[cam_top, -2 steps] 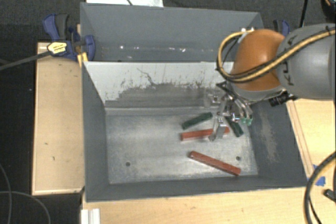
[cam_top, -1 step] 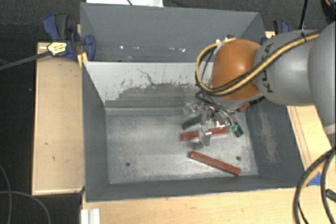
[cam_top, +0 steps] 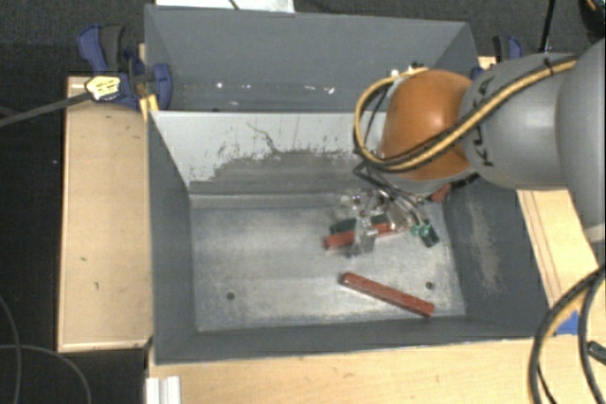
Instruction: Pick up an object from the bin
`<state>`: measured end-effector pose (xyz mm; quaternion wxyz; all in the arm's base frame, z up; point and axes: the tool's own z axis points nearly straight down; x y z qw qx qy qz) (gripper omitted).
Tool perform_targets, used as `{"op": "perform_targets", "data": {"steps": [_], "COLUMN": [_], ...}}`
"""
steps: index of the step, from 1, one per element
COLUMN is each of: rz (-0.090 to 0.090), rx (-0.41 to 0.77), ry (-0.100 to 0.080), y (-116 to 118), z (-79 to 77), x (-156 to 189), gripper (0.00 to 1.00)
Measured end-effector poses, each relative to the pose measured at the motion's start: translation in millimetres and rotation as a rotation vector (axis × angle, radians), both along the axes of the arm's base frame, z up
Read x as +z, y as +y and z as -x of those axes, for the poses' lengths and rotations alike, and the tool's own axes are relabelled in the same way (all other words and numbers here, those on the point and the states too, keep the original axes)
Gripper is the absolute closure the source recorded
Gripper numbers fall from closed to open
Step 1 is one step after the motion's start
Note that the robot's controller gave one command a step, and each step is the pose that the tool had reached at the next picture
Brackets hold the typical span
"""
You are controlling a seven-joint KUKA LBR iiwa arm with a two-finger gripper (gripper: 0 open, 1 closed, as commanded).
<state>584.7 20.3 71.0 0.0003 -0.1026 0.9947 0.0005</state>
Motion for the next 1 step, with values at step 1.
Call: {"op": "perform_targets", "data": {"steps": [1], "rz": [0.003], "rx": [0.459], "ry": [-0.007], "y": [-25.9], "z": [3.8], "x": [125.3], "gripper": [1.0]}}
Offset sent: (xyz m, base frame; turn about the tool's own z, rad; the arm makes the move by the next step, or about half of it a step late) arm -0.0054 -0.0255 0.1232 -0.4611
